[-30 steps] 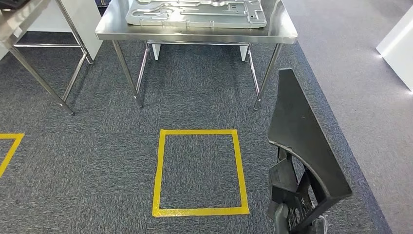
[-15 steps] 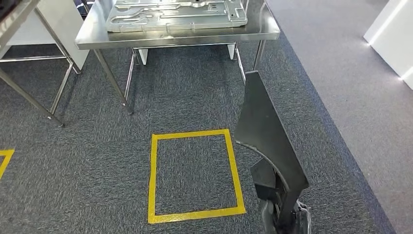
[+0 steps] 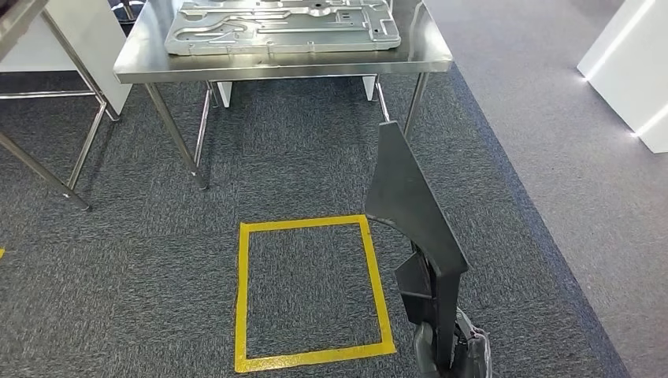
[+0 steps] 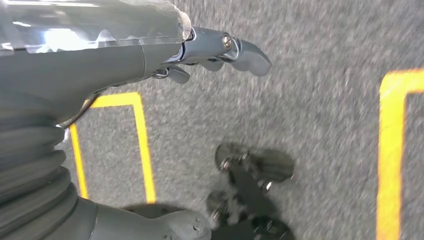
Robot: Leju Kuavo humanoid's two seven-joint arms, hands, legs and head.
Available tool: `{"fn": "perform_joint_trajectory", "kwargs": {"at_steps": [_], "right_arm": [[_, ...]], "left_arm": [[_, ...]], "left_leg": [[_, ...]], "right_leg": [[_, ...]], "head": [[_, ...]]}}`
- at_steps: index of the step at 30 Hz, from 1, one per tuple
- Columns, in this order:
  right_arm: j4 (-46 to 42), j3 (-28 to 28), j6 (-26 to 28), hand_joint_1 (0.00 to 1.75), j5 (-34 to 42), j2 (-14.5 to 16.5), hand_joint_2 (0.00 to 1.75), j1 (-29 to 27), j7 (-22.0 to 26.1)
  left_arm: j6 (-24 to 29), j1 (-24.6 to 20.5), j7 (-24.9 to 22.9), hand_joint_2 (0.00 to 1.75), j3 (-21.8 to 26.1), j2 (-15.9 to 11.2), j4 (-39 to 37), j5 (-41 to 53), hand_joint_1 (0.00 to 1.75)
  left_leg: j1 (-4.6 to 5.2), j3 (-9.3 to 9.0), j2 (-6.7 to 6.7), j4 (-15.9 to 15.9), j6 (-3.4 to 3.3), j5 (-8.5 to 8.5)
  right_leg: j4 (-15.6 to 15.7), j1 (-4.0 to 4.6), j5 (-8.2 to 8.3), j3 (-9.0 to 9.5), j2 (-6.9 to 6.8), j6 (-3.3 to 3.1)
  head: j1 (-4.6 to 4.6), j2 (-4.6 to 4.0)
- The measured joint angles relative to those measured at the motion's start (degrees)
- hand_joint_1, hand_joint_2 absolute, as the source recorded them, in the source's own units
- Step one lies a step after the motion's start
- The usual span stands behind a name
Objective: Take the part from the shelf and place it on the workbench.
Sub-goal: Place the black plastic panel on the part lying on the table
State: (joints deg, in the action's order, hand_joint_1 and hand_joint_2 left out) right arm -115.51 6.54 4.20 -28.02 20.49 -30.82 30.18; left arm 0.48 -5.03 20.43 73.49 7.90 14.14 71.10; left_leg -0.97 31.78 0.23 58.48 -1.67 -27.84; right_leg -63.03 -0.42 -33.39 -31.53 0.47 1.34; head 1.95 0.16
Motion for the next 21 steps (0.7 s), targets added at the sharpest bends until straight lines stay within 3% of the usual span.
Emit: {"fn": "perform_joint_trajectory", "kwargs": {"at_steps": [2,3,4,5,7,9,12,14,15,17,18,19,20,21], "right_arm": [[0.4,0.0,0.8,1.75,0.0,-0.1,1.75,0.1,-1.6],[0.6,0.0,1.2,1.75,0.0,-0.1,1.75,0.1,-2.4],[0.9,0.0,1.5,1.75,0.0,-0.1,1.75,0.1,-3.0],[1.1,0.0,1.8,1.75,0.0,-0.2,1.75,0.1,-3.6],[1.6,-0.1,2.4,1.75,0.0,-0.2,1.75,0.1,-4.4],[2.0,-0.1,2.9,1.75,0.2,-0.2,1.75,0.2,-5.0],[2.7,-0.3,3.6,1.75,0.7,-0.2,1.75,0.3,-5.6],[3.1,-0.4,3.8,1.75,1.0,-0.2,1.75,0.4,-6.1],[3.4,-0.5,3.9,1.75,1.2,-0.2,1.75,0.4,-6.4],[4.3,-0.8,3.9,1.75,1.7,-0.2,1.75,0.6,-7.0],[4.8,-1.0,3.7,1.75,2.0,-0.2,1.75,0.6,-7.2],[5.4,-1.2,3.5,1.75,1.9,-0.2,1.75,0.6,-7.4],[5.8,-1.3,3.5,1.75,1.5,-0.2,1.75,0.6,-7.6],[6.2,-1.3,3.6,1.75,0.7,-0.2,1.75,0.6,-7.9]], "left_arm": [[0.0,-0.1,0.0,1.75,0.0,0.0,0.0,0.0,0.00],[0.0,0.0,0.0,1.75,0.0,-0.1,0.0,0.0,0.00],[0.0,0.0,0.0,1.75,0.0,-0.1,0.0,0.0,0.00],[0.0,0.1,0.0,1.75,0.0,-0.1,0.0,0.0,0.00],[0.0,0.1,-0.1,1.75,0.0,0.0,0.0,0.1,0.00],[0.0,0.1,-0.3,1.75,0.0,0.0,0.0,0.2,0.00],[0.1,0.0,-0.7,1.75,0.0,-0.1,0.0,0.3,0.00],[0.1,0.0,-0.9,1.75,0.0,-0.1,0.0,0.4,0.00],[0.1,0.0,-1.1,1.75,0.0,-0.1,0.0,0.4,0.00],[0.2,0.1,-1.3,1.75,0.1,-0.1,0.0,0.4,0.00],[0.2,0.3,-1.5,1.75,0.1,-0.1,0.0,0.3,0.00],[0.2,0.5,-1.6,1.75,0.2,-0.1,0.0,0.3,0.00],[0.2,0.7,-1.7,1.75,0.3,-0.1,0.0,0.3,0.00],[0.3,0.8,-1.7,1.75,0.4,-0.2,0.0,0.3,0.00]], "left_leg": [[0.02,-0.28,0.04,-0.1,-0.27,-0.34],[0.04,-0.47,0.06,-0.1,-0.28,-0.54],[0.04,-0.75,0.05,0.0,-0.24,-0.79],[0.04,-1.15,0.02,0.0,-0.16,-1.09],[0.05,-2.11,-0.04,-0.1,0.14,-1.81],[0.23,-2.70,-0.04,-0.1,0.76,-2.51],[0.40,-3.27,0.24,-0.6,1.73,-3.13],[0.37,-3.11,0.34,1.0,2.26,-4.20],[0.34,-1.96,0.33,3.6,2.44,-5.38],[0.28,2.42,0.27,11.3,2.51,-8.16],[0.28,4.61,0.27,14.6,2.48,-8.75],[0.28,6.02,0.27,16.0,2.39,-8.28],[0.31,6.45,0.30,15.4,2.21,-6.63],[0.37,5.89,0.45,12.6,1.92,-4.01]], "right_leg": [[-7.6,-0.23,-2.69,-4.52,-0.09,0.42],[-10.3,-0.34,-3.00,-6.43,-0.12,0.55],[-11.1,-0.42,-2.23,-7.45,-0.15,0.60],[-9.7,-0.46,-0.36,-7.39,-0.18,0.56],[-2.9,-0.44,4.41,-4.90,-0.29,0.26],[2.6,-0.11,6.27,-2.51,-0.46,-0.28],[4.1,0.09,5.56,-1.73,-0.34,-1.15],[4.8,-0.11,5.32,-0.85,-0.28,-1.86],[5.1,-0.20,5.16,-0.34,-0.33,-2.22],[5.2,-0.08,4.54,0.39,-0.45,-2.74],[5.2,0.02,4.15,0.78,-0.49,-2.88],[5.2,0.11,3.73,1.28,-0.51,-2.97],[5.2,0.20,3.25,1.92,-0.57,-3.02],[5.2,0.28,2.69,2.70,-0.74,-2.99]], "head": [[0.12,-0.01],[0.11,0.00],[0.12,0.01],[0.12,0.01],[0.13,0.00],[0.16,0.01],[0.16,0.00],[-0.04,0.01],[-0.18,0.01],[-0.45,0.00],[-0.44,-0.01],[-0.46,-0.01],[-0.49,0.00],[-0.53,-0.01]]}}
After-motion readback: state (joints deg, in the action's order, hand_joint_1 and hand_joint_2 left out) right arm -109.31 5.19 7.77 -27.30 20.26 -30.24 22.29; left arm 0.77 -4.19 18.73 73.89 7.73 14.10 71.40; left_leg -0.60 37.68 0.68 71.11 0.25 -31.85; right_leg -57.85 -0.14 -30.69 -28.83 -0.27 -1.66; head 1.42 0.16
